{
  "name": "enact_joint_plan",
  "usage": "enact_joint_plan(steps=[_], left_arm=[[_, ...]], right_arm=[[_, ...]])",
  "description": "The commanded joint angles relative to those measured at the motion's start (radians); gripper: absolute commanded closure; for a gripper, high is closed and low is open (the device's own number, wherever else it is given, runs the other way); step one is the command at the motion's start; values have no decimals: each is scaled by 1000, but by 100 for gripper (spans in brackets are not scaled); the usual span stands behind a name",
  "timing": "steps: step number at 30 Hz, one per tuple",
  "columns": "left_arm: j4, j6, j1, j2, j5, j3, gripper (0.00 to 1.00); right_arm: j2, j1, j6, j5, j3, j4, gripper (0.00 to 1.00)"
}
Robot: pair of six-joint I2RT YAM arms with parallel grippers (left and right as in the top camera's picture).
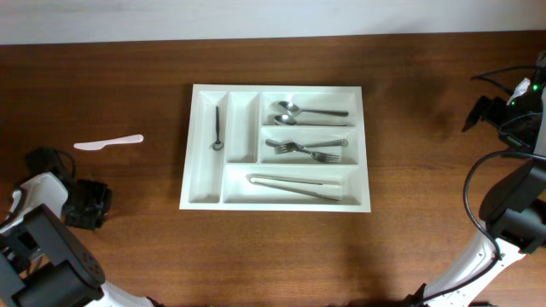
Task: Pack container
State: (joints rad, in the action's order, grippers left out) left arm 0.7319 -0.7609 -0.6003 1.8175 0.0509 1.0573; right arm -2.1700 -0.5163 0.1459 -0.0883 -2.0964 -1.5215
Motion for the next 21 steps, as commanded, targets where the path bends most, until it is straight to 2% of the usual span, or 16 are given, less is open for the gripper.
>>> enact_joint_plan(steps=[1,7,11,16,21], left_arm=[[-2,15,-10,-4,-14,-10,64],[-3,15,-10,-4,-14,-10,75],[-10,15,-10,-4,-14,-10,86],[-12,32,-10,-4,-13,-10,87],[-14,90,-10,-24,-1,-9,94]], right_arm=[[25,5,-8,-6,-14,0,1],[25,5,-8,-6,-14,0,1],[25,5,-8,-6,-14,0,1],[25,5,-8,-6,-14,0,1],[25,5,-8,-6,-14,0,1]])
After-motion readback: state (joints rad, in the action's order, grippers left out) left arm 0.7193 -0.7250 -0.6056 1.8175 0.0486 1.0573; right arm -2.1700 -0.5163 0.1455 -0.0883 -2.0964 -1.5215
